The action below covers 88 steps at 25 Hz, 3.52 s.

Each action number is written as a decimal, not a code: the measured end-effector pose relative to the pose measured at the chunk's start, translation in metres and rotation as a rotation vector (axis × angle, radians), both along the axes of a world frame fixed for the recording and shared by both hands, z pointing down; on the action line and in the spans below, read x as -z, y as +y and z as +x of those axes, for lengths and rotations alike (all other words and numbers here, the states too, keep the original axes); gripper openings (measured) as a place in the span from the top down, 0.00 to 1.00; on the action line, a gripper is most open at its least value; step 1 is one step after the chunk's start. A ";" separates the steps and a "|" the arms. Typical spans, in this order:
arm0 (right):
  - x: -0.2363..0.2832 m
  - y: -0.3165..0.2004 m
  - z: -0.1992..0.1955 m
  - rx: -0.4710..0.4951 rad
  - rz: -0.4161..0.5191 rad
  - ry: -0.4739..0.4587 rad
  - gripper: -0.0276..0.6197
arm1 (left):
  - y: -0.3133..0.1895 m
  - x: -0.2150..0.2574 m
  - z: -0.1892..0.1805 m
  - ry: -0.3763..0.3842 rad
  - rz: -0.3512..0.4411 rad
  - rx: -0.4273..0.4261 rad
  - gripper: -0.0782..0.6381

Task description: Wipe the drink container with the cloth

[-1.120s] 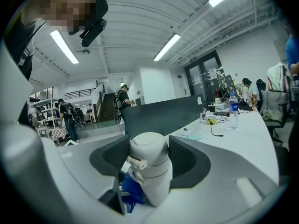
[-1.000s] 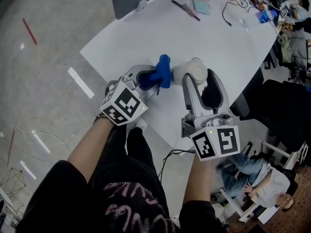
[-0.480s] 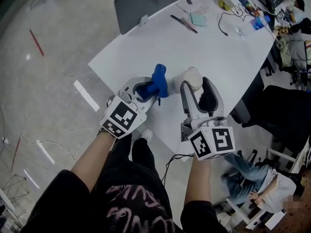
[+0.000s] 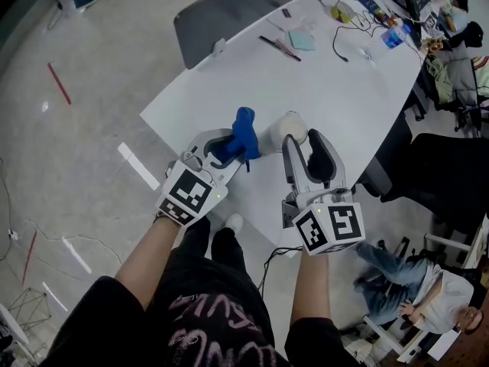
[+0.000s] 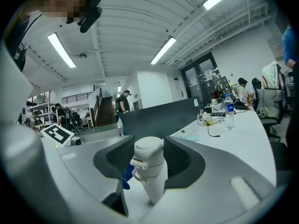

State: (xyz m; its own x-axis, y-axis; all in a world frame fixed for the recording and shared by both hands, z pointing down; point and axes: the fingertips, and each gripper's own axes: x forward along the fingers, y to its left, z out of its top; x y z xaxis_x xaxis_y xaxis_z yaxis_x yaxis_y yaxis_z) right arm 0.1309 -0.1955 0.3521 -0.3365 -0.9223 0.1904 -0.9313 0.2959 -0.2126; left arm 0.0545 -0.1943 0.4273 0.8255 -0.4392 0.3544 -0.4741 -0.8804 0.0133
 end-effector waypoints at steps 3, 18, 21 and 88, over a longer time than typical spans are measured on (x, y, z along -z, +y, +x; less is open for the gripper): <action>0.004 0.002 0.001 -0.016 0.007 0.002 0.72 | 0.000 0.006 -0.001 0.000 0.010 -0.001 0.76; 0.020 0.027 0.007 -0.071 0.029 0.011 0.82 | 0.009 0.041 -0.010 0.027 0.046 0.065 0.76; 0.024 0.033 0.008 -0.087 0.034 0.013 0.87 | 0.012 0.049 -0.011 0.035 0.058 0.069 0.76; 0.087 0.143 0.034 -0.195 0.147 0.120 0.96 | 0.078 0.179 -0.037 0.161 0.274 0.125 0.76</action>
State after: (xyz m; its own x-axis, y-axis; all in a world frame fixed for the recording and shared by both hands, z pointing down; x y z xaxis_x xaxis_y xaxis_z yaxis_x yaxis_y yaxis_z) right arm 0.1649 -0.0524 0.2648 -0.1329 -0.9881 0.0776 -0.9896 0.1280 -0.0649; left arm 0.0178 -0.1164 0.2481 0.7952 -0.6012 0.0791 -0.5894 -0.7970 -0.1323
